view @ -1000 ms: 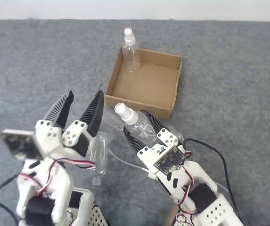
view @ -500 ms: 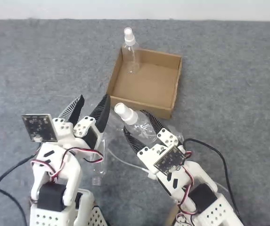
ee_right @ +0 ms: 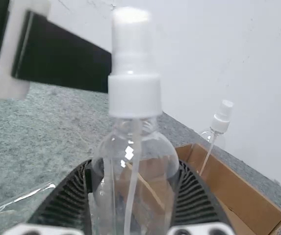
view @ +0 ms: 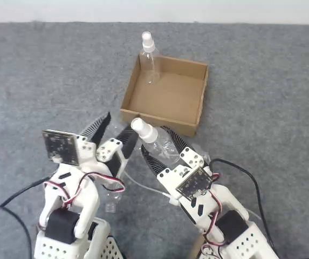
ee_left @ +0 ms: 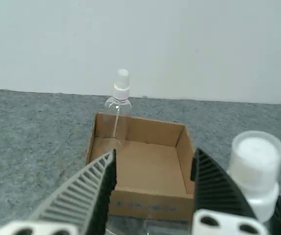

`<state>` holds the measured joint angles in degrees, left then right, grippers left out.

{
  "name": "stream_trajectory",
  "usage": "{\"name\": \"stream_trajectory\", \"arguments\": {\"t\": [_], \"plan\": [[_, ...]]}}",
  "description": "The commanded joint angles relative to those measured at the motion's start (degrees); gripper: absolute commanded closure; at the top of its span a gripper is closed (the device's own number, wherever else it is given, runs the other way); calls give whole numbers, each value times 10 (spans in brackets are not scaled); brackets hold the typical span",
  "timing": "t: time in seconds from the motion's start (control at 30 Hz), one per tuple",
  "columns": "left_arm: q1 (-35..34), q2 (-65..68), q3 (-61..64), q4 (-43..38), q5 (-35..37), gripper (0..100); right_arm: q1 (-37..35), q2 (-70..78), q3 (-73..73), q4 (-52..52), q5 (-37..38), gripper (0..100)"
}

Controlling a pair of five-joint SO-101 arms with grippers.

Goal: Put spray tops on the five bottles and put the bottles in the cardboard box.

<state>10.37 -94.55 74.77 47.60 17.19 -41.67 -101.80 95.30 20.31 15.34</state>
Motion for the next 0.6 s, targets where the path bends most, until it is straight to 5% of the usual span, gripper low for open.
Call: {"name": "stream_trajectory", "arguments": {"t": [0.0,0.57], "plan": [[21,-4,-7,8,-7,768,4,-21,11,2,4,991],[104,-4,-25,61,-66,769,4,-21,11,2,4,991]]}}
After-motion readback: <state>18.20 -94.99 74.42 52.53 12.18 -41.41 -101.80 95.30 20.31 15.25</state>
